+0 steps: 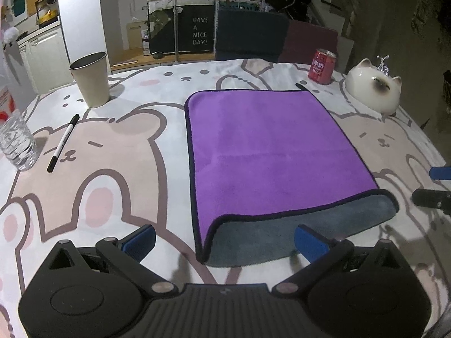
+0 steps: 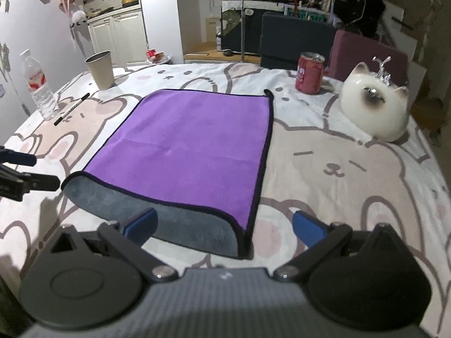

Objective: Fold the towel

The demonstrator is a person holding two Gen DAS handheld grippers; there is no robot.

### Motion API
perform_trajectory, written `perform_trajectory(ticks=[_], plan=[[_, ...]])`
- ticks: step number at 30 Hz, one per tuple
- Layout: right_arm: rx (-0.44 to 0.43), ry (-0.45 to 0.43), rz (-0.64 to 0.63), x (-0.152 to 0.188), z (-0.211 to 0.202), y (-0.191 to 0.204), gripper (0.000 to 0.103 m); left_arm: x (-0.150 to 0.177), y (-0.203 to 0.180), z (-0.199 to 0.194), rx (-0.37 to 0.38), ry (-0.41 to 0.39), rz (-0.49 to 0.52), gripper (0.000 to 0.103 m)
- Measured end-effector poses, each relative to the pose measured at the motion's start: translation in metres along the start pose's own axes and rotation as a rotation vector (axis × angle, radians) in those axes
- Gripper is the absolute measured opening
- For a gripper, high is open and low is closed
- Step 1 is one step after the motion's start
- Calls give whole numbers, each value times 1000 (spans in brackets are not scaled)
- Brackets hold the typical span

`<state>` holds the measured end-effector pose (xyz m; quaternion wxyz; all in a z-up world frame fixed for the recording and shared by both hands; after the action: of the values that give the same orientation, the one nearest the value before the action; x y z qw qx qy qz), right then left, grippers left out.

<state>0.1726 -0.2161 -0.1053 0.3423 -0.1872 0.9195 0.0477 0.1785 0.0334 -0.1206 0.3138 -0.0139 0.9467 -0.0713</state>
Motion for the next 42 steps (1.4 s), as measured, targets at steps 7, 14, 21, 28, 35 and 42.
perform_trajectory(ticks=[7,14,21,28,35,42], plan=[[-100,6,55,2,29,-18,103,-3,7,18,50,17,47,102],[-203,5,122,5,54,-36,103,-3,6,26,164,17,121,97],[-259,-1,133,5,63,-44,101,-5,12,35,219,74,74,76],[-298,50,103,5,71,-48,71,-4,22,45,207,152,26,49],[-307,104,31,7,74,-42,52,-4,28,56,168,207,10,20],[-304,151,-1,14,79,-38,31,-5,30,57,162,222,4,11]])
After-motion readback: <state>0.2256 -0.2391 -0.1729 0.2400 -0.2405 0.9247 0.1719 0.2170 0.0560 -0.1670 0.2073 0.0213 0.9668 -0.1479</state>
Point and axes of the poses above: each gripper's, at about its wrist camera, not at the fingertips, and z roughly the way its jaws point, y to its left, x to its underside, the point moved 2 cm from there along z, roughly the way its jaws point, and after that the axes turned 9 degrees about -z, right-handed, at the moved point
